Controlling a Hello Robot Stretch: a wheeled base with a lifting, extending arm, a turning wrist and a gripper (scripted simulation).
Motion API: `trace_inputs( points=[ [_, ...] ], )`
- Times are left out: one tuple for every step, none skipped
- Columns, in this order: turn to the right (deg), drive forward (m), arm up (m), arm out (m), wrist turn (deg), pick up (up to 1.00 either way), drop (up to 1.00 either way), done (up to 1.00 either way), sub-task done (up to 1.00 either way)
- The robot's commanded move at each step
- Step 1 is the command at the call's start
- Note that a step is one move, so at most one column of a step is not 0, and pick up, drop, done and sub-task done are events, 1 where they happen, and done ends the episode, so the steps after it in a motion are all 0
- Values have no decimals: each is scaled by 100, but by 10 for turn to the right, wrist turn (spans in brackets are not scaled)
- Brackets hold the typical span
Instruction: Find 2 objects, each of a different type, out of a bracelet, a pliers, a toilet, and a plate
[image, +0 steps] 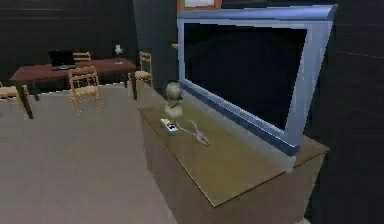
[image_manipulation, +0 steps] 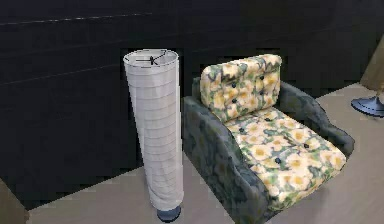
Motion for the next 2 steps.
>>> trace_inputs(
  points=[
    [0, 25, 0, 0, 0, 0, 0, 0, 0],
    [0, 0, 0, 0, 0, 0, 0, 100, 0]
  ],
)
